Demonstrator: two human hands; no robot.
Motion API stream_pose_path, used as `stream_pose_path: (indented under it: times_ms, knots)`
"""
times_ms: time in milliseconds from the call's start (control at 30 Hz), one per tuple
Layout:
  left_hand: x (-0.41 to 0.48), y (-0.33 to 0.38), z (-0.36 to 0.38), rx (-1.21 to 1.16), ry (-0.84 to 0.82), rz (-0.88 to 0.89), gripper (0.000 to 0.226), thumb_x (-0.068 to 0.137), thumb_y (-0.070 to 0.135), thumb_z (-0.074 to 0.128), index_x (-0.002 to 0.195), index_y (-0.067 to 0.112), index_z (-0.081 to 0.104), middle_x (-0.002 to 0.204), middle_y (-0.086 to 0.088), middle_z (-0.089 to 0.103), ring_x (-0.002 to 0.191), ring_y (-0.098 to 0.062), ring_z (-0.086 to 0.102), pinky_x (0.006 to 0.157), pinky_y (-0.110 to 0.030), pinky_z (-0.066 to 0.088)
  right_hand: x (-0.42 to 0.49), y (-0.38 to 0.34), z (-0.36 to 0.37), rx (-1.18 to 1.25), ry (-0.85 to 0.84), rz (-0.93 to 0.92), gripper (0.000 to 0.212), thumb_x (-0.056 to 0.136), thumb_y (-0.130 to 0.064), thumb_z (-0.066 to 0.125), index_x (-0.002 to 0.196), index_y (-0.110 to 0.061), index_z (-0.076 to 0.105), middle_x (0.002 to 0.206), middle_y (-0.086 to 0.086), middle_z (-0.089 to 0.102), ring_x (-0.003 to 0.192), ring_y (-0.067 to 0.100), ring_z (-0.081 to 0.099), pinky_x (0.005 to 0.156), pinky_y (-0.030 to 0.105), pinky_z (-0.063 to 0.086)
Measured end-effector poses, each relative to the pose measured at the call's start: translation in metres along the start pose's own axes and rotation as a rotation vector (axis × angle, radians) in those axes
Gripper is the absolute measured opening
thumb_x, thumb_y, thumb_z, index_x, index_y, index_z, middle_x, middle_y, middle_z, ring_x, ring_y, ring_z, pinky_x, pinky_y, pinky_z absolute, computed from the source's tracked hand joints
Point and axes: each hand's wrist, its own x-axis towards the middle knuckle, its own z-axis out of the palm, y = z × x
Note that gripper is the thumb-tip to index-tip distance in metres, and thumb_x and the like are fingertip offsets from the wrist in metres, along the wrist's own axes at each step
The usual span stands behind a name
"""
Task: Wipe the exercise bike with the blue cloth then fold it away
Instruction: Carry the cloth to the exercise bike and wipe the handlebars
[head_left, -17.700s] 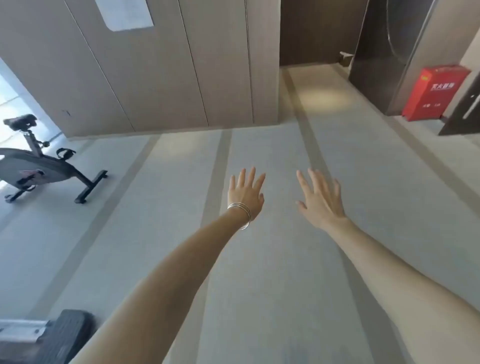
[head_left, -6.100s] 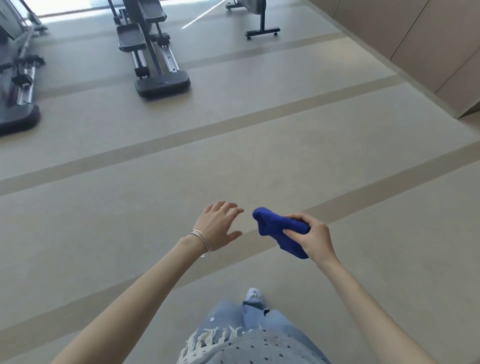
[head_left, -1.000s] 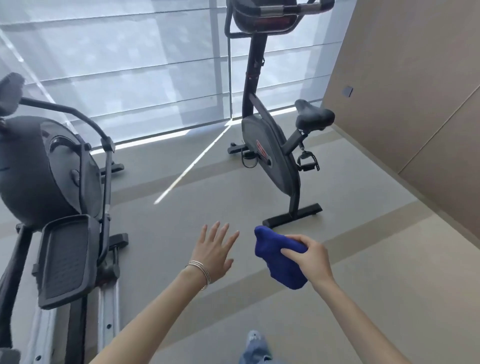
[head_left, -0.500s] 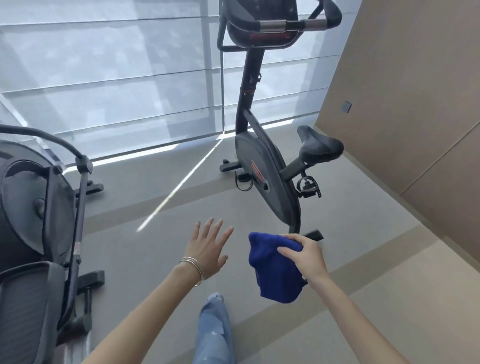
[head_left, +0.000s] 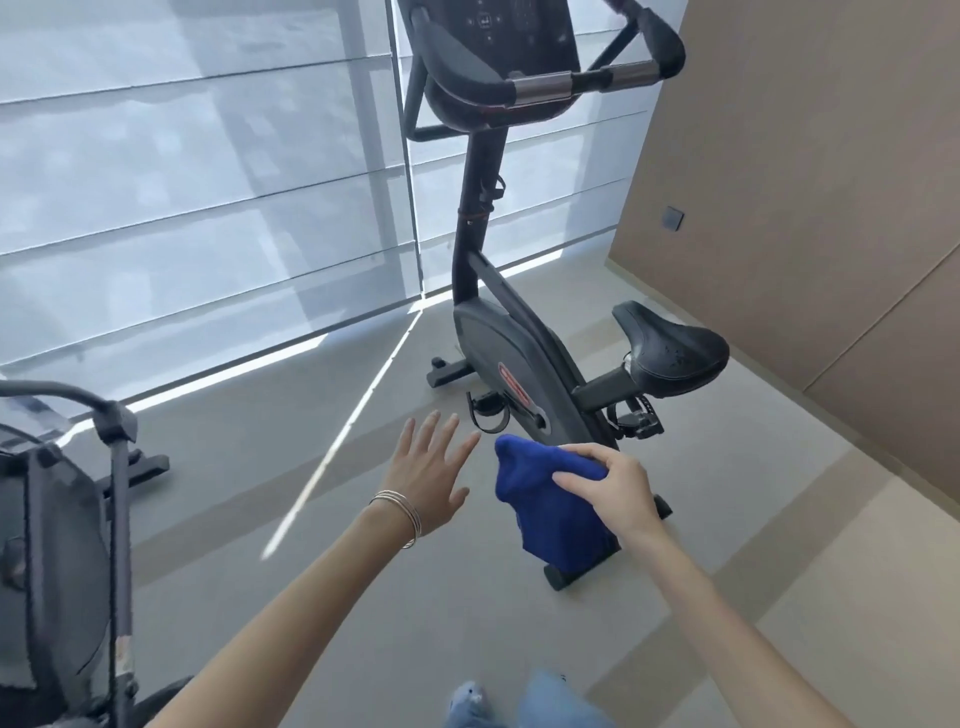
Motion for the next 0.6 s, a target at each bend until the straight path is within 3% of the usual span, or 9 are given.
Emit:
stream_pose_path:
  times_ms: [167,500,600]
  knots:
    - [0.043,-0.032,-0.005,0.006,0.022,0.013,0.072,0.092,0.048,0.041,0.148,0.028,0.000,0.159,-0.009,0.003,0.146,-0.032,-0.001,0.118,-0.050,0.000,0.052,-0.011,0.010,0.031,0.014,0.028,0.029,0.074,-0.010,0.073,0.081,-0.037,0.070,0.084,-0.015,0.073,0.086,0.003,0.067,0.075,0.022,0.052]
    - [0.187,-0.098,-0.047,0.055,0.134,0.042,0.074,0.090,0.048,0.045,0.148,0.028,0.004,0.158,-0.008,0.008,0.145,-0.033,0.002,0.117,-0.051,0.000,0.211,-0.065,0.006,0.092,0.041,-0.084,0.027,0.076,-0.010,0.071,0.085,-0.036,0.071,0.083,-0.021,0.072,0.083,-0.008,0.063,0.061,0.006,0.048]
    - [0.240,-0.121,-0.073,0.108,0.176,0.056,0.073,0.090,0.049,0.043,0.148,0.029,0.003,0.158,-0.008,0.007,0.145,-0.033,0.002,0.117,-0.051,-0.001,0.267,-0.087,-0.004,0.116,0.086,-0.105,0.027,0.076,-0.012,0.072,0.082,-0.038,0.070,0.081,-0.020,0.072,0.083,-0.004,0.064,0.062,0.010,0.047]
